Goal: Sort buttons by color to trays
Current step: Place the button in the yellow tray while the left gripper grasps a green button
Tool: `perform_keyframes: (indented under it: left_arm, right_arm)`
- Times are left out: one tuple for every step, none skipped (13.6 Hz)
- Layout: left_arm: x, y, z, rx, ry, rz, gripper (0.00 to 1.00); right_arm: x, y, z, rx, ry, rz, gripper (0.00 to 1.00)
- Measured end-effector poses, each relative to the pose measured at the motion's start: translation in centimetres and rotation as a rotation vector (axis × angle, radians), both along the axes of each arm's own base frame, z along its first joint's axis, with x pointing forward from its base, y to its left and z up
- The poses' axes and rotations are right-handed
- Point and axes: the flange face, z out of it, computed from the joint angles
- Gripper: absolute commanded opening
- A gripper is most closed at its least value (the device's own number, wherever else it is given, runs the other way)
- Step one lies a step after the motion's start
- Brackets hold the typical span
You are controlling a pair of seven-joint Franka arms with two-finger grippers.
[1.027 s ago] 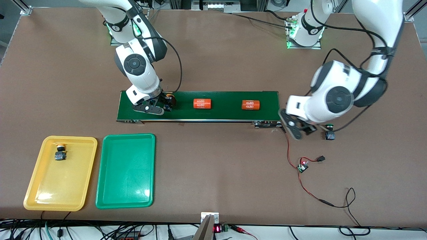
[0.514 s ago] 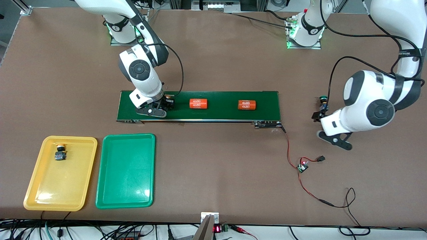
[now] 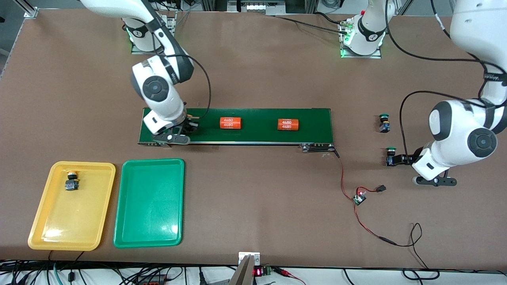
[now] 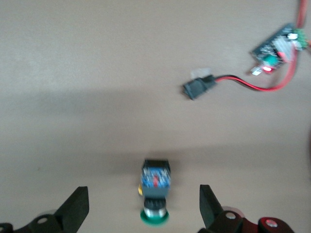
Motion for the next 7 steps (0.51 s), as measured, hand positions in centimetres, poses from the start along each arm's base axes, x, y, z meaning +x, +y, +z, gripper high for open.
perform_keyframes:
  left_arm:
    - [-0.5, -0.1, -1.7, -0.003, -0.005, 0.005, 1.0]
    - [-1.0, -0.3, -3.0, -0.007, -0.007, 0.01, 1.0]
    - [-1.4, -0.4, -4.1, -0.011, -0.011, 0.013, 1.0]
    - [-1.8, -0.5, -5.0, -0.013, -0.008, 0.012, 1.0]
    - [-2.3, -0.6, -5.9, -0.015, 0.002, 0.012, 0.98]
    - [-2.7, -0.6, -6.6, -0.016, 0.013, 0.012, 0.86]
    - [-3.0, -0.6, -7.1, -0.017, 0.022, 0.012, 0.69]
  right_arm:
    - [1.7, -1.7, 2.0, -0.006, 0.007, 0.012, 0.02]
    - [3.5, -3.9, 3.8, -0.009, 0.011, 0.013, 0.02]
    - [5.0, -6.8, 4.9, -0.009, 0.016, 0.015, 0.02]
    - [6.4, -10.0, 5.2, -0.005, 0.02, 0.029, 0.04]
    - [7.6, -13.4, 4.9, 0.0, 0.028, 0.047, 0.04]
    - [8.6, -16.9, 4.1, 0.006, 0.04, 0.061, 0.04]
    - [9.6, -20.5, 3.0, 0.014, 0.055, 0.075, 0.04]
